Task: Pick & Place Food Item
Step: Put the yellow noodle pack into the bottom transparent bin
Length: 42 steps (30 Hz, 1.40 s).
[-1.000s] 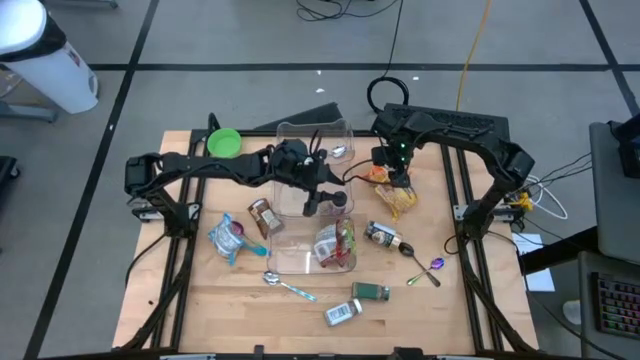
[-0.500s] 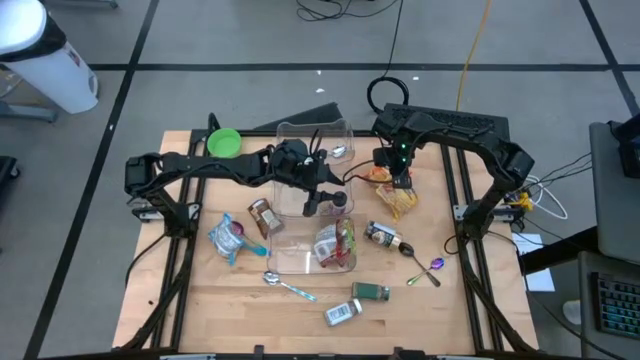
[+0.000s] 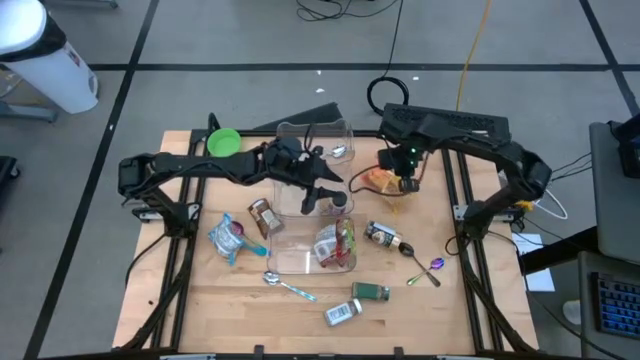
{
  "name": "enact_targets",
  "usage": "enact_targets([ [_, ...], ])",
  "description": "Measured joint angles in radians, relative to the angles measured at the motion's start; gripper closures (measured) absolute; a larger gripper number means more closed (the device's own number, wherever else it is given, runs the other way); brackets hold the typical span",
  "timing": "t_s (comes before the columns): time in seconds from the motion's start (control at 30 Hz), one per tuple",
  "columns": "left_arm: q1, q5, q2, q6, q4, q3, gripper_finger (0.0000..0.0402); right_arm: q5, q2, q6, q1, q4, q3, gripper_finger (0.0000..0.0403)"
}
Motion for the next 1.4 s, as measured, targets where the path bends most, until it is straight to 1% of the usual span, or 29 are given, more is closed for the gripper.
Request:
enact_targets([
  [0.17, -0.002, -0.028, -0.087, -0.001, 0.006, 0.0, 0.0206, -0.001, -0.106, 0.047, 0.064, -0.032, 0.044, 0.0403],
  [0.33, -0.03, -0.109, -0.168, -0.033, -0.003, 0.001, 0.0206, -0.002, -0.2, 0.087, 0.118, -0.048, 0.09, 0.0403],
  [0.43, -0.07, -0.195, -0.189, -0.035, -0.013, 0.002, 0.0206, -0.068, -0.252, 0.116, 0.146, -0.021, 0.116, 0.0403],
  [0.57, -0.141, -0.339, -0.18, -0.035, -0.046, 0.016, 0.0206, -0.175, -0.307, 0.152, 0.185, 0.077, 0.125, 0.0403],
  [0.67, -0.195, -0.484, -0.161, -0.032, -0.084, 0.062, 0.0206, -0.183, -0.32, 0.161, 0.224, 0.137, 0.125, 0.0403],
  [0.77, -0.242, -0.598, -0.126, -0.035, -0.122, 0.138, 0.0206, -0.185, -0.307, 0.158, 0.259, 0.178, 0.125, 0.0403],
  [0.9, -0.286, -0.67, -0.051, -0.073, -0.228, 0.283, 0.0201, -0.184, -0.278, 0.138, 0.306, 0.233, 0.125, 0.0403],
  [1.07, -0.32, -0.771, 0.07, -0.173, -0.456, 0.478, 0.0188, -0.213, -0.255, 0.133, 0.336, 0.275, 0.125, 0.0403],
  [1.23, -0.336, -0.778, 0.172, -0.309, -0.618, 0.648, 0.0186, -0.259, -0.25, 0.136, 0.344, 0.306, 0.125, 0.0403],
  [1.3, -0.341, -0.776, 0.207, -0.352, -0.666, 0.699, 0.0185, -0.263, -0.251, 0.137, 0.349, 0.327, 0.125, 0.0403],
  [1.4, -0.348, -0.745, 0.251, -0.404, -0.711, 0.76, 0.0185, -0.263, -0.25, 0.135, 0.352, 0.327, 0.125, 0.0403],
])
